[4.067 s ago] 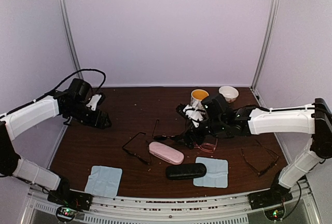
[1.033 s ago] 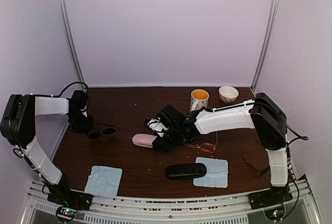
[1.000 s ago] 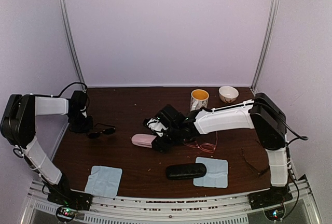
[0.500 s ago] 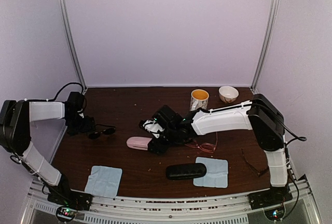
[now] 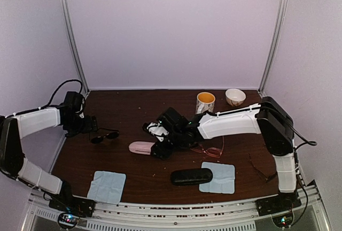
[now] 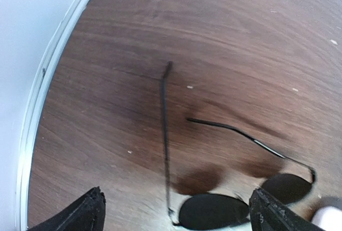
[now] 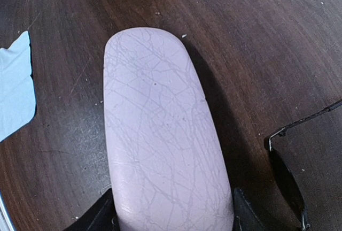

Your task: Organize the sunglasses

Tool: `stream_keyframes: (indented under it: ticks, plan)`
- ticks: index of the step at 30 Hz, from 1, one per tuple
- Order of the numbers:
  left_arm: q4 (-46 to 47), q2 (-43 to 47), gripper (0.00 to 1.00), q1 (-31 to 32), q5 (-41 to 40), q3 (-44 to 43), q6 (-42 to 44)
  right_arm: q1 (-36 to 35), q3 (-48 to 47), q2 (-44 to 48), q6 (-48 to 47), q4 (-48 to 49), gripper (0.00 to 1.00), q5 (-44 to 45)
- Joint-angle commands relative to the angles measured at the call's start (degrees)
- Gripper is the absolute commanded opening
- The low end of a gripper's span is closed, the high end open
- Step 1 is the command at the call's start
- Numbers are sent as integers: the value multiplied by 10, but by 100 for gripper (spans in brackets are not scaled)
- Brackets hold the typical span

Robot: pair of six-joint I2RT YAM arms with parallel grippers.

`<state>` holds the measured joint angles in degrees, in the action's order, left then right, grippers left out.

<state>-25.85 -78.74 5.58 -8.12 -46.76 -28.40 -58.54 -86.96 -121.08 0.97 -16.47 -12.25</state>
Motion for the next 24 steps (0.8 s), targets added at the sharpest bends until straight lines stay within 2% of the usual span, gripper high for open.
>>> stream_keyframes:
  ticks: [1,5,9,13,16,24]
  plan:
    - [-30,42,97,33,10,-2,-6,-3,15,52,23,47,30,22]
    - [-57,83,97,69,13,-3,-35,-3,44,86,28,92,27,58]
    - [-48,125,96,118,51,-10,-60,-3,55,129,25,131,24,118]
    - [10,139,94,142,145,-14,-62,-3,51,151,24,152,23,163]
    - [43,132,89,156,200,-32,-64,-3,47,163,26,164,22,185]
    - [183,107,87,171,340,-39,-106,-3,33,172,42,177,22,183]
